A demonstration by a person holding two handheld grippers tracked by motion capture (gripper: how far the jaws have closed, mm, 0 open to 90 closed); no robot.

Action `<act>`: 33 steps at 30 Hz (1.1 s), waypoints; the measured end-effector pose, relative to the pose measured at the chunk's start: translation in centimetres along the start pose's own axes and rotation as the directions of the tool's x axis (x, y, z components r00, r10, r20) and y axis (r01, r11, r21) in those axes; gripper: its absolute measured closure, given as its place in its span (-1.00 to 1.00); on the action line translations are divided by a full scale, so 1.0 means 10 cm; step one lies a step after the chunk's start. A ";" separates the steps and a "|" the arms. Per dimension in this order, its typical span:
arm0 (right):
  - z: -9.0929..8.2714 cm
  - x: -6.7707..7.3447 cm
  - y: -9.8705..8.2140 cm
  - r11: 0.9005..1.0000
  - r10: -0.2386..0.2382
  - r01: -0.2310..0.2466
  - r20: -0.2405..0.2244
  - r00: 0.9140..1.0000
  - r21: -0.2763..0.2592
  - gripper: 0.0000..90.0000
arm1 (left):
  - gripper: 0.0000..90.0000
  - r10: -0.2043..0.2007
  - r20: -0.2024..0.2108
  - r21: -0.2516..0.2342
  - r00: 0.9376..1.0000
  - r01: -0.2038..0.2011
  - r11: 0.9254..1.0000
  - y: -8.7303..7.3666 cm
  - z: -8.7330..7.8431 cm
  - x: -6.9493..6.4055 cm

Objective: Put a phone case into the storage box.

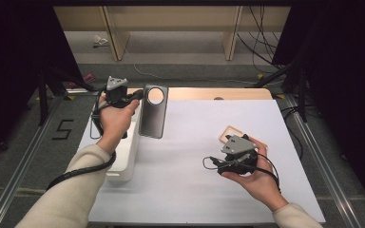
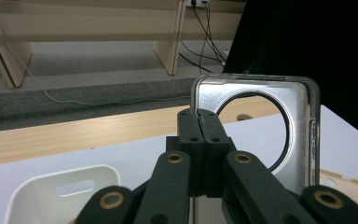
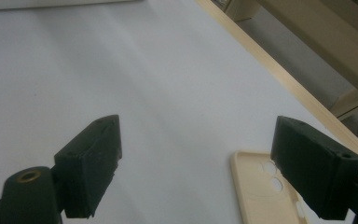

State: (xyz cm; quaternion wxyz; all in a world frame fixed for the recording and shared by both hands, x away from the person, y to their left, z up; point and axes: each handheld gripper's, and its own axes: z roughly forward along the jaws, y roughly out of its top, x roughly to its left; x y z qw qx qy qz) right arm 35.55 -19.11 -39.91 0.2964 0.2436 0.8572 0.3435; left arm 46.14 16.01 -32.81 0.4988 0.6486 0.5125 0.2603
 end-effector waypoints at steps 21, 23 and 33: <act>-0.02 -0.01 -0.01 1.000 0.019 -0.019 0.009 1.000 -0.003 -0.62 | 0.98 -0.031 -0.082 -0.016 0.996 0.030 0.999 0.06 -0.03 0.40; -0.02 -0.01 -0.01 1.000 0.020 -0.020 0.008 1.000 -0.003 -0.62 | 0.98 -0.034 -0.087 -0.017 0.996 0.032 0.999 0.07 -0.03 0.43; -0.01 -0.01 -0.02 1.000 0.022 -0.022 0.004 1.000 0.003 -0.62 | 0.98 -0.041 -0.102 -0.020 0.994 0.040 0.999 0.10 -0.02 0.55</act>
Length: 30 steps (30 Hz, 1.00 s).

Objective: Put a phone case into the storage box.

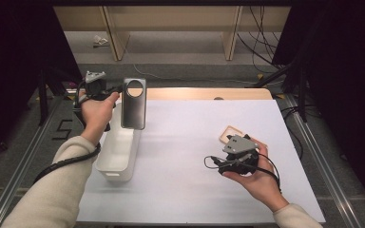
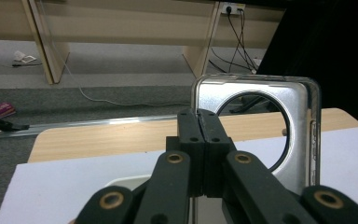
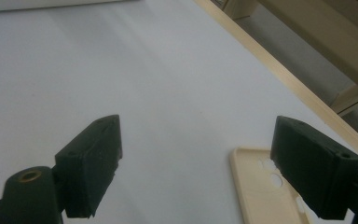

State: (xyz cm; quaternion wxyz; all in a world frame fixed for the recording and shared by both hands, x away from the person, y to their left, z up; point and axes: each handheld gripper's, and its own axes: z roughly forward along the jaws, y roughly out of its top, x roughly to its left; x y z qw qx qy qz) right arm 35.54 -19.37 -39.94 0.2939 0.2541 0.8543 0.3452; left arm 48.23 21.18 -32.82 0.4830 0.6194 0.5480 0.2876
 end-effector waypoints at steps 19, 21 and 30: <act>0.00 -0.02 -0.02 1.000 0.023 -0.023 -0.002 1.000 0.002 -0.60 | 0.98 -0.011 -0.043 -0.009 0.999 0.010 1.000 0.05 0.12 0.21; 0.00 -0.02 -0.02 1.000 0.023 -0.023 -0.002 1.000 0.002 -0.60 | 0.98 -0.010 -0.048 -0.009 0.999 0.009 1.000 0.04 0.14 0.22; 0.00 -0.02 -0.02 1.000 0.024 -0.024 0.000 1.000 0.003 -0.60 | 0.98 -0.004 -0.071 -0.002 0.997 0.004 1.000 0.03 0.20 0.31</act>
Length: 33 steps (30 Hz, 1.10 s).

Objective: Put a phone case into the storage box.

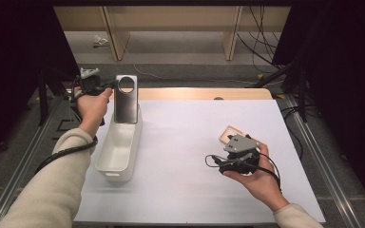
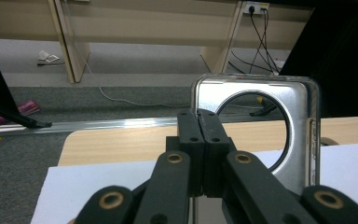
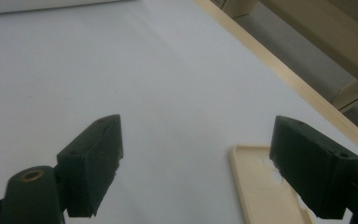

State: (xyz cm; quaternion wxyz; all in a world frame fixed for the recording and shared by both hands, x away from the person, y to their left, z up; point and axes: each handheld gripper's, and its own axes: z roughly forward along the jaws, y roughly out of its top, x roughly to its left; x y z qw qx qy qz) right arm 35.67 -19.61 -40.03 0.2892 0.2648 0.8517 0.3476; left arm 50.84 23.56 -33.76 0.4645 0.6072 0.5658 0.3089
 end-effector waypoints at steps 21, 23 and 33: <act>0.01 0.01 0.00 1.000 0.005 -0.005 -0.006 1.000 0.001 -0.60 | 0.98 0.016 -0.033 -0.001 0.999 -0.016 1.000 -0.04 0.13 0.07; 0.01 0.01 0.00 1.000 0.002 -0.002 -0.008 1.000 0.000 -0.60 | 0.98 0.016 -0.035 0.004 0.999 -0.016 1.000 -0.05 0.15 0.07; 0.01 0.01 0.00 1.000 0.005 -0.005 -0.006 1.000 0.000 -0.60 | 0.98 0.026 -0.046 0.014 0.999 -0.026 1.000 -0.09 0.20 0.10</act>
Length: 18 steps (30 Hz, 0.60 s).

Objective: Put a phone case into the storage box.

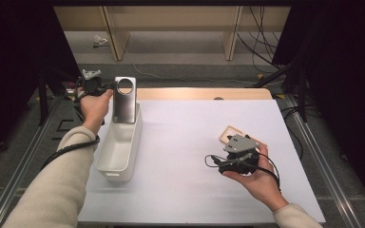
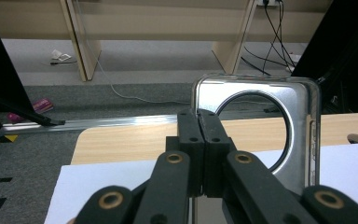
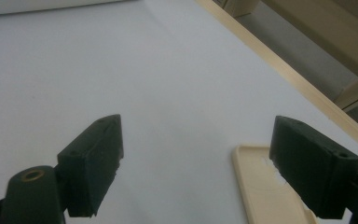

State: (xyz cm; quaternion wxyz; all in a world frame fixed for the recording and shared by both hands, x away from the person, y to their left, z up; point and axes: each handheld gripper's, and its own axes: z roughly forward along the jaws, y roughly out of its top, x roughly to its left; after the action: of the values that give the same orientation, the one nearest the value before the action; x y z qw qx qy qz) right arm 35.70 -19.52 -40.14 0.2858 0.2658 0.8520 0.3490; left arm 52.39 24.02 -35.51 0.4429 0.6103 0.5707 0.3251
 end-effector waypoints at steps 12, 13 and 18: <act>0.00 0.00 0.00 1.000 -0.001 0.001 -0.002 1.000 -0.001 -0.60 | 0.97 0.015 0.003 0.013 1.000 -0.015 1.000 -0.06 0.05 -0.01; 0.00 0.00 0.00 1.000 -0.001 0.001 -0.002 1.000 -0.001 -0.60 | 0.97 0.015 0.003 0.013 1.000 -0.015 1.000 -0.06 0.05 -0.01; 0.01 0.00 0.00 1.000 -0.002 0.002 -0.002 1.000 0.000 -0.60 | 0.97 0.014 0.002 0.020 1.000 -0.014 1.000 -0.10 0.08 -0.01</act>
State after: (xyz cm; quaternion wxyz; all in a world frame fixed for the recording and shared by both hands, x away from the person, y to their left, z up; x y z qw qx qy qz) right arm 35.75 -19.53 -40.20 0.2854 0.2647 0.8524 0.3491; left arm 52.67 23.70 -36.71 0.4348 0.6192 0.5692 0.3218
